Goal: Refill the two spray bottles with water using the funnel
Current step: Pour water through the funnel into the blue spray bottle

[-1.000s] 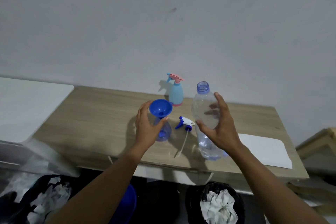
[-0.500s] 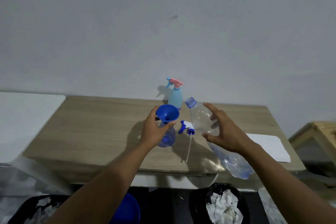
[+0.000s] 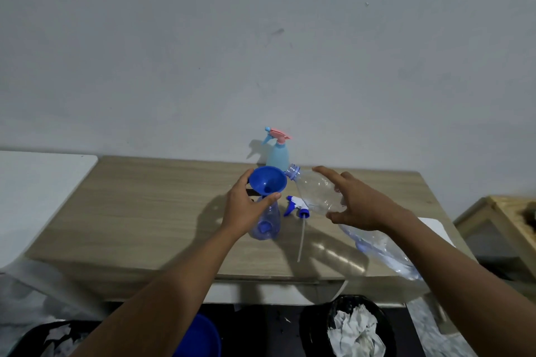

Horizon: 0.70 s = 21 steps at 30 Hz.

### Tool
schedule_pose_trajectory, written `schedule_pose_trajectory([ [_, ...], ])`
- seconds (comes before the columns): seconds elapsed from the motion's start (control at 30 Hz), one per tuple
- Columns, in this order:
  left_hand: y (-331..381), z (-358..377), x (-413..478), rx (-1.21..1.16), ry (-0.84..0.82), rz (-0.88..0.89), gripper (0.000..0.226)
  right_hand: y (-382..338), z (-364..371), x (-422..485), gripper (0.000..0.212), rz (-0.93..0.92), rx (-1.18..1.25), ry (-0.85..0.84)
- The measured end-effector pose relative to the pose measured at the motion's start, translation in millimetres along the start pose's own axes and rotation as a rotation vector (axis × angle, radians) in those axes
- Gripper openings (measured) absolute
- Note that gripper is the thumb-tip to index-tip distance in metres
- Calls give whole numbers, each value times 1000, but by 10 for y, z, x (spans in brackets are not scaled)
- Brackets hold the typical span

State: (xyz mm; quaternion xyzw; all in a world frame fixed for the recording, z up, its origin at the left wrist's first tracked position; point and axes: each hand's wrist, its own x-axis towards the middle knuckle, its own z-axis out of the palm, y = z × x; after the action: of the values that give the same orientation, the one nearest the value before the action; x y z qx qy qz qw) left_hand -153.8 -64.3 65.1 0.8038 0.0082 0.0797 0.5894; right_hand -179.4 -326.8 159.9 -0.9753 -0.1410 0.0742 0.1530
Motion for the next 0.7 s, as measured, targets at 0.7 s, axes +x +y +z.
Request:
schedule_pose_trajectory([
  [0.7,37,-19,36,6,-36,3,85,-334,-405,241,96,24,-384,-129],
])
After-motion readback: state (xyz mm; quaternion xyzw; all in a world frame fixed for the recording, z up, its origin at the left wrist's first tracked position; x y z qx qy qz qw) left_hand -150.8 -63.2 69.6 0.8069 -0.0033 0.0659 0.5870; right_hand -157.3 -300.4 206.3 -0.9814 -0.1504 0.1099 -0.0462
